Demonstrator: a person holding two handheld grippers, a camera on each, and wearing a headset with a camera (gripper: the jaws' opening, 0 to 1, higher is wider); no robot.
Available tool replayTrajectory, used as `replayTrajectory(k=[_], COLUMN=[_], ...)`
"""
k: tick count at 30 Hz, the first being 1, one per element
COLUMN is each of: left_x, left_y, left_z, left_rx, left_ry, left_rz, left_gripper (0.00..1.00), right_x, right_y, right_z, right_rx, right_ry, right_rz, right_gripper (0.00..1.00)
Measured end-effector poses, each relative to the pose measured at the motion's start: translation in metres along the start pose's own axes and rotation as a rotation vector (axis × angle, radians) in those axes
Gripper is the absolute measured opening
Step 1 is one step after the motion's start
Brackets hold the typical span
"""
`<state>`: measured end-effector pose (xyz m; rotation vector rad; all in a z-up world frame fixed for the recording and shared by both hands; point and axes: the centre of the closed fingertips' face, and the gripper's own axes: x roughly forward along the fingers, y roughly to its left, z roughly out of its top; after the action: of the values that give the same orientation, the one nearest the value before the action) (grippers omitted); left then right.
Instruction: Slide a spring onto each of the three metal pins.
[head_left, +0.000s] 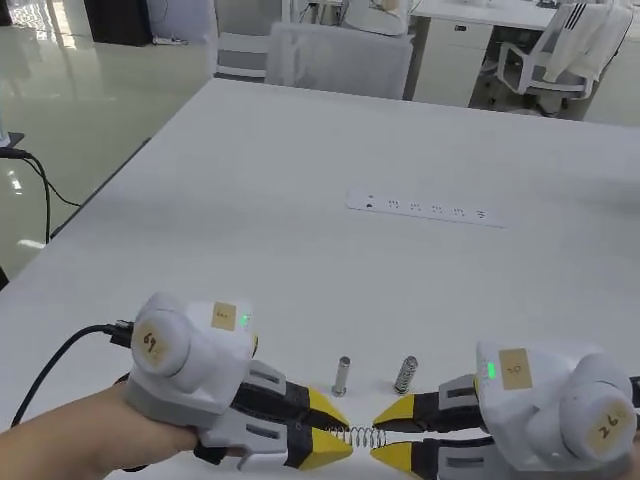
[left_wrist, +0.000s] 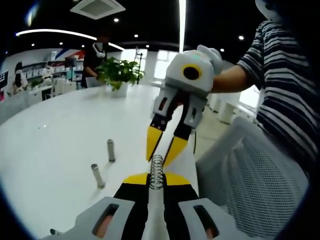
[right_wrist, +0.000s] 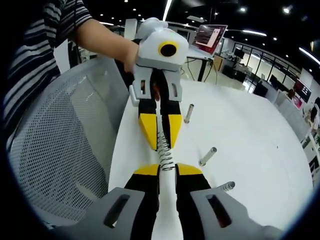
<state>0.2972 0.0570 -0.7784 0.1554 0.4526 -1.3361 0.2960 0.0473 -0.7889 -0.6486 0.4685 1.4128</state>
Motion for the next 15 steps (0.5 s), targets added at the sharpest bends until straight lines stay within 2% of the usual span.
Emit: replayTrajectory(k=[6, 15], left_x=[-0.0006, -0.0001], left_y=[-0.0025, -0.0056], left_z=[0.0007, -0.0003], left_rx=[0.002, 0.012], left_ry=[0.004, 0.019], left_rz=[-0.011, -0.019], left_gripper=[0.02, 0.02], right_x=[-0.0020, 0.0002], right_y=[0.0021, 0.0053], right_z=[-0.0002, 0.0004], right_rx=[0.041, 0.050], right_ry=[-0.020, -0.028], right_rz=[0.008, 0.021], right_gripper=[0.09, 0.08])
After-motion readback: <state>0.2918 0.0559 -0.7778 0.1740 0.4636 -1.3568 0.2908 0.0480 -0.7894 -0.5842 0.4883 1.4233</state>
